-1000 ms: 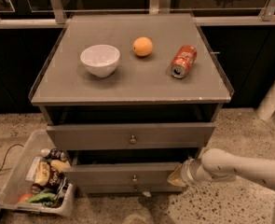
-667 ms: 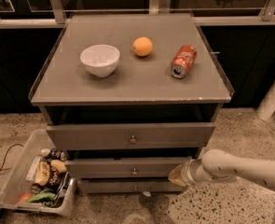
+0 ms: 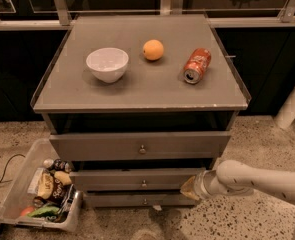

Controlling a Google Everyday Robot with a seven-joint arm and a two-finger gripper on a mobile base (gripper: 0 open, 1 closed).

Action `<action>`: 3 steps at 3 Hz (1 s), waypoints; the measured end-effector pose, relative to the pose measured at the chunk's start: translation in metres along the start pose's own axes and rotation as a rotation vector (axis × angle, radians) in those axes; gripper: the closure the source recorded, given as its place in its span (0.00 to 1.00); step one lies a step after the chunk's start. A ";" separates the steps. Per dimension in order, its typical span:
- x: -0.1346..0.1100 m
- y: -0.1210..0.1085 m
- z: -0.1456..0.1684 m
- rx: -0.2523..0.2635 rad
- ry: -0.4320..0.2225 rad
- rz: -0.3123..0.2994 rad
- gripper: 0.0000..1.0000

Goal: Close middle drawer

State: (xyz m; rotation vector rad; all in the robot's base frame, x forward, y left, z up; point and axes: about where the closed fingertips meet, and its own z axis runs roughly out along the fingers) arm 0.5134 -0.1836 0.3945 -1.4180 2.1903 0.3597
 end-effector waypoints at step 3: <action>0.000 0.000 0.000 0.000 0.000 0.000 0.00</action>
Offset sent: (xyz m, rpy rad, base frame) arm 0.0000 0.0000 0.0000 0.0000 0.0000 0.0000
